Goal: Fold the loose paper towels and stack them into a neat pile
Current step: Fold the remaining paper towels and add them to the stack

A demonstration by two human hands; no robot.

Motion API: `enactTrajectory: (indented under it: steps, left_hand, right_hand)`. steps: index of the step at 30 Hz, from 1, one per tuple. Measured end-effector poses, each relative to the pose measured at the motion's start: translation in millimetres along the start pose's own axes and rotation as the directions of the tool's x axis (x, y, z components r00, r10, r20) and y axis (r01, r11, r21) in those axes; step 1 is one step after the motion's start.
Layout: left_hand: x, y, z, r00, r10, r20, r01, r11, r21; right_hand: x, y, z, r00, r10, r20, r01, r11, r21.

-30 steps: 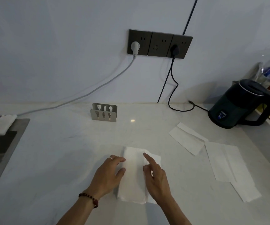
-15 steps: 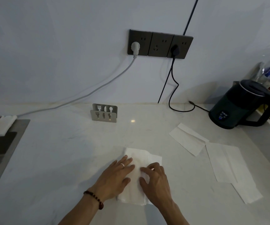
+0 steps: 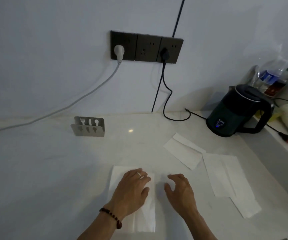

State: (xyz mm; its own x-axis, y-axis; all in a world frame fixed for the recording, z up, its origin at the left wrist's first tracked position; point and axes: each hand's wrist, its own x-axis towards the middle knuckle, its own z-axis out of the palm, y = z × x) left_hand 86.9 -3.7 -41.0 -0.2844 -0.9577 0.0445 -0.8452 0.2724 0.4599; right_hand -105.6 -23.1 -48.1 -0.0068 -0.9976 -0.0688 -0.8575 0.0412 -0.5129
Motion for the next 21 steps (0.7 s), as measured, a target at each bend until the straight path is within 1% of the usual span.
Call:
enactTrajectory:
  steps: [2, 4, 6, 9, 12, 13, 14, 15, 16, 17, 18, 19, 20, 21]
  left_hand:
    - [22, 15, 13, 0.998, 0.059, -0.007, -0.059, 0.998, 0.015]
    - [33, 27, 16, 0.995, 0.069, 0.067, -0.073, 0.996, 0.055]
    - [48, 37, 28, 0.980, 0.023, 0.196, -0.035, 0.998, 0.055]
    - [67, 55, 38, 0.971, -0.046, 0.235, 0.026, 0.996, 0.090]
    - [75, 64, 41, 0.958, -0.095, 0.272, 0.080, 0.995, 0.064]
    - [75, 67, 41, 0.957, -0.109, 0.269, 0.102, 0.994, 0.040]
    - [78, 69, 40, 0.954, -0.128, 0.270, 0.133, 0.991, 0.000]
    - [79, 71, 39, 0.955, -0.149, 0.256, 0.172, 0.983, -0.068]
    - [82, 72, 38, 0.954, -0.193, 0.229, 0.235, 0.957, -0.172]
    - [87, 75, 38, 0.944, -0.269, 0.190, 0.317, 0.897, -0.308]
    - [92, 79, 36, 0.912, -0.370, 0.177, 0.409, 0.785, -0.466]
    - [98, 83, 32, 0.858, -0.467, 0.212, 0.488, 0.616, -0.618]
    - [106, 87, 28, 0.789, -0.538, 0.296, 0.544, 0.390, -0.743]
    - [112, 91, 28, 0.725, -0.563, 0.397, 0.564, 0.152, -0.812]
  right_hand:
    - [22, 31, -17, 0.999, 0.034, -0.024, -0.036, 0.997, -0.068]
    - [39, 51, -26, 0.999, 0.036, -0.023, -0.039, 0.986, -0.159]
    - [58, 73, -33, 1.000, 0.003, -0.009, -0.005, 0.968, -0.251]
    - [87, 92, -40, 0.996, -0.081, 0.033, 0.088, 0.924, -0.373]
    - [108, 98, -38, 0.986, -0.165, 0.025, 0.159, 0.881, -0.445]
    - [114, 100, -36, 0.982, -0.188, 0.009, 0.173, 0.881, -0.441]
    - [118, 102, -34, 0.981, -0.193, -0.012, 0.172, 0.900, -0.401]
    - [121, 102, -33, 0.981, -0.191, -0.028, 0.171, 0.928, -0.331]
    - [119, 99, -32, 0.981, -0.183, -0.070, 0.161, 0.957, -0.239]
    - [117, 97, -33, 0.976, -0.178, -0.126, 0.162, 0.978, -0.128]
    - [110, 93, -34, 0.970, -0.175, -0.170, 0.173, 0.985, -0.023]
    - [100, 88, -35, 0.962, -0.187, -0.198, 0.203, 0.977, 0.060]
    - [90, 83, -35, 0.951, -0.215, -0.222, 0.244, 0.964, 0.110]
    - [78, 79, -35, 0.941, -0.254, -0.225, 0.288, 0.949, 0.132]
